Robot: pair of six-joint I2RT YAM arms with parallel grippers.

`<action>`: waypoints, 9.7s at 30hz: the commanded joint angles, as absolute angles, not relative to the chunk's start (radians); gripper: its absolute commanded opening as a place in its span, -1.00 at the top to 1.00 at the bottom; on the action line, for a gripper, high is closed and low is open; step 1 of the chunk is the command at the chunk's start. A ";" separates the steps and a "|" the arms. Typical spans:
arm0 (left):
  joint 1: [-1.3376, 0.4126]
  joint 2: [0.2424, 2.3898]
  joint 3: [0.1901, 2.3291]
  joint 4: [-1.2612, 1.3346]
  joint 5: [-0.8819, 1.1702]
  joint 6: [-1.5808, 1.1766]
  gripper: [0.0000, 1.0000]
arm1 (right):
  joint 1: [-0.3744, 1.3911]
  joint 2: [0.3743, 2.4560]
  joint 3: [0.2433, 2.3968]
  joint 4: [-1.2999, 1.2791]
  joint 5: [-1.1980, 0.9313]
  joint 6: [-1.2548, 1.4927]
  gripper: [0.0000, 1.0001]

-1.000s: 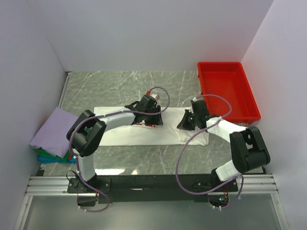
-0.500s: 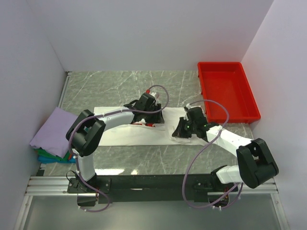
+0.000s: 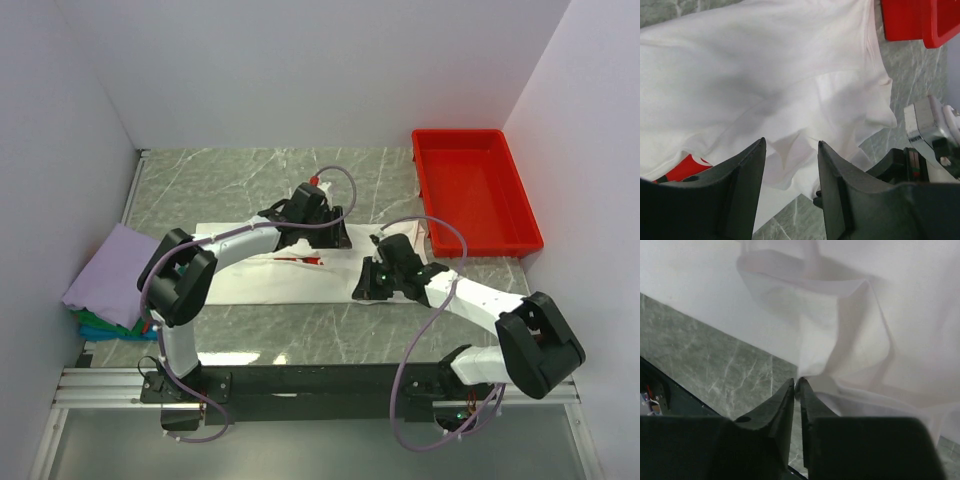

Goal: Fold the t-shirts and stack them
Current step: Fold the tshirt

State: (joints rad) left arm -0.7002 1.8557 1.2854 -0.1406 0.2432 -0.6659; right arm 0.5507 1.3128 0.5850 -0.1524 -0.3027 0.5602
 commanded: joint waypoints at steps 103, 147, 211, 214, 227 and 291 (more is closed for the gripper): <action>-0.899 1.842 1.259 -0.215 -0.091 -0.488 0.85 | 0.371 0.968 0.423 -0.362 -0.034 0.792 0.82; -0.793 1.724 1.077 -0.055 -0.086 -0.670 0.06 | 0.314 1.421 0.847 -0.416 0.216 0.560 0.48; -0.664 1.469 0.727 -0.305 -0.388 -0.913 0.47 | 0.402 1.706 0.939 -0.206 -0.002 0.744 -0.04; -0.664 1.502 0.715 -0.319 -0.417 -0.931 0.50 | 0.405 1.747 0.954 -0.206 -0.002 0.746 -0.04; -0.804 1.523 0.749 -0.373 -0.330 -0.962 0.64 | 0.400 1.982 1.326 -0.438 0.075 0.646 -0.03; -0.969 1.381 0.707 -0.322 -0.085 -0.920 0.85 | 0.396 2.177 1.744 -0.656 -0.002 0.417 0.00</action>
